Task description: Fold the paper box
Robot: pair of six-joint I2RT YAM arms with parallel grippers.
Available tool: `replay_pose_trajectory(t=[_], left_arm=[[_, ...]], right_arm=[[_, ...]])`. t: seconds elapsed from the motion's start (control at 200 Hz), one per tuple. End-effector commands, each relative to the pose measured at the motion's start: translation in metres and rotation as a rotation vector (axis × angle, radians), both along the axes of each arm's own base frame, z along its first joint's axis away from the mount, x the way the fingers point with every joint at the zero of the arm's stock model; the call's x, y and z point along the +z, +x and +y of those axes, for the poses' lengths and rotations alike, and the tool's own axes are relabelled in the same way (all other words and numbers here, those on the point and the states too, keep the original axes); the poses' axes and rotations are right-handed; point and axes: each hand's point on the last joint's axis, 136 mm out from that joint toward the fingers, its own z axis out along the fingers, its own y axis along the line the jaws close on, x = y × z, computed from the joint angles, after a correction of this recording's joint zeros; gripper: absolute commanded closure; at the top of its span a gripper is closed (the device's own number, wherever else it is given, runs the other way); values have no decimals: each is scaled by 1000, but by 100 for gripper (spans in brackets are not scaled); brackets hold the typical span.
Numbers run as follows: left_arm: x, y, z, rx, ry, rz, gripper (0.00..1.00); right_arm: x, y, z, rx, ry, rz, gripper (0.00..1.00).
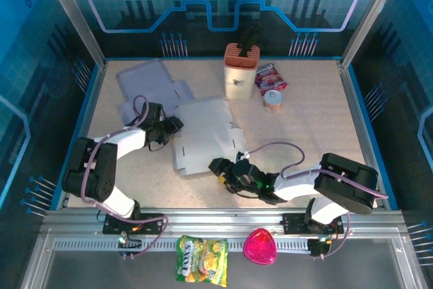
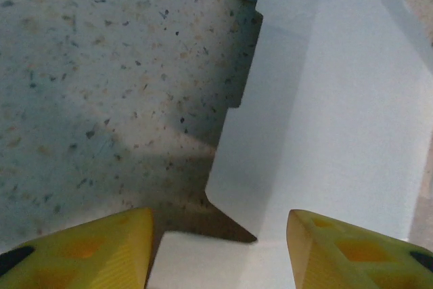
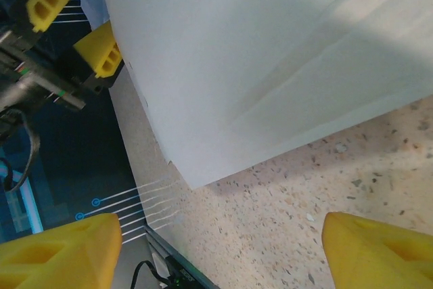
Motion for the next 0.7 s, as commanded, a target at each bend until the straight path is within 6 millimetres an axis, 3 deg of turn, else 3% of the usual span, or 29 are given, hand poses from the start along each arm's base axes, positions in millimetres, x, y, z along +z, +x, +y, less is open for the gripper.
replay_pose_trajectory(t=[0.0, 0.145, 0.315, 0.695], left_arm=[[2, 8, -6, -79, -5, -59, 46], [-8, 2, -8, -77, -25, -54, 53], [-18, -7, -9, -80, -33, -41, 55], [-22, -27, -18, -91, -26, -44, 60]], right_arm=[[9, 8, 2, -47, -4, -34, 21], [0, 16, -1, -69, -1, -26, 23], [-14, 23, -5, -106, 78, 7, 26], [-8, 36, -15, -135, 79, -88, 43]])
